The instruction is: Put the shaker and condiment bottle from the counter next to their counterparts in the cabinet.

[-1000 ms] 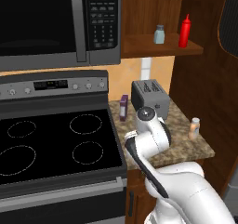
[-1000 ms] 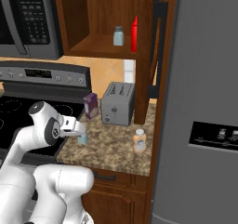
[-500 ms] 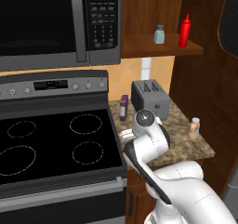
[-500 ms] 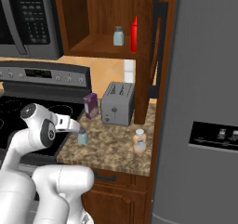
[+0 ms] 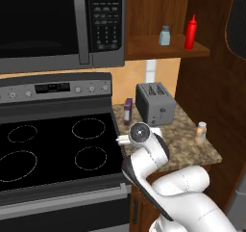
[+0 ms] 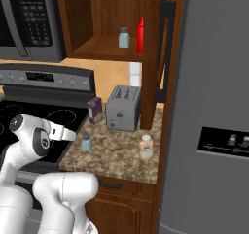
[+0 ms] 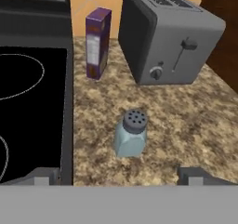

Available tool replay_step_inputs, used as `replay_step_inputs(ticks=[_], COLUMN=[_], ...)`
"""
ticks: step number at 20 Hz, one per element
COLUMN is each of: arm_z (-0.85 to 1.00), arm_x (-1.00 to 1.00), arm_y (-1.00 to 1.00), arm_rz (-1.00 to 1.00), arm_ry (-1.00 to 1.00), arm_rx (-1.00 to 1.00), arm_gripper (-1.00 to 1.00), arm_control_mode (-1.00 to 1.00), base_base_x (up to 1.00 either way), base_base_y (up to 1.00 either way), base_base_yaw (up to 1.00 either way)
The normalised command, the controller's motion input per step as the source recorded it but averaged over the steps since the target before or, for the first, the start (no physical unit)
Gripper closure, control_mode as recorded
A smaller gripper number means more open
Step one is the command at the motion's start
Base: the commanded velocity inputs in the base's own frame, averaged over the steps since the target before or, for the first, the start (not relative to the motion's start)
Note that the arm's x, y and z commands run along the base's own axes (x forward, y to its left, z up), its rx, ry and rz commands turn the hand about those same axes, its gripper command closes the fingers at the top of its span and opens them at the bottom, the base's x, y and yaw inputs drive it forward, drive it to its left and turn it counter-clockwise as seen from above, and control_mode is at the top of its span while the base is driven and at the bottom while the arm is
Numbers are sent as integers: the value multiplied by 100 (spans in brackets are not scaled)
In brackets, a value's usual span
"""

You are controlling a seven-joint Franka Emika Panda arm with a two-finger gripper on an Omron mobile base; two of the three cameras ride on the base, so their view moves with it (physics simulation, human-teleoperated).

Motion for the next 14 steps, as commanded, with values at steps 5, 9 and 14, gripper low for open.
replay_step_inputs(ticks=[5, 9, 14], arm_z=[-36, -36, -45], arm_x=[-3, 4, 4], arm_y=[-13, -50, -73], arm_rz=[-19, -13, -6], arm_ry=[-39, -25, -22], arm_rx=[-8, -2, 0], arm_gripper=[-100, -100, -100], arm_control_mode=[-100, -100, -100], base_base_x=[0, 0, 0], base_base_y=[0, 0, 0], base_base_yaw=[0, 0, 0])
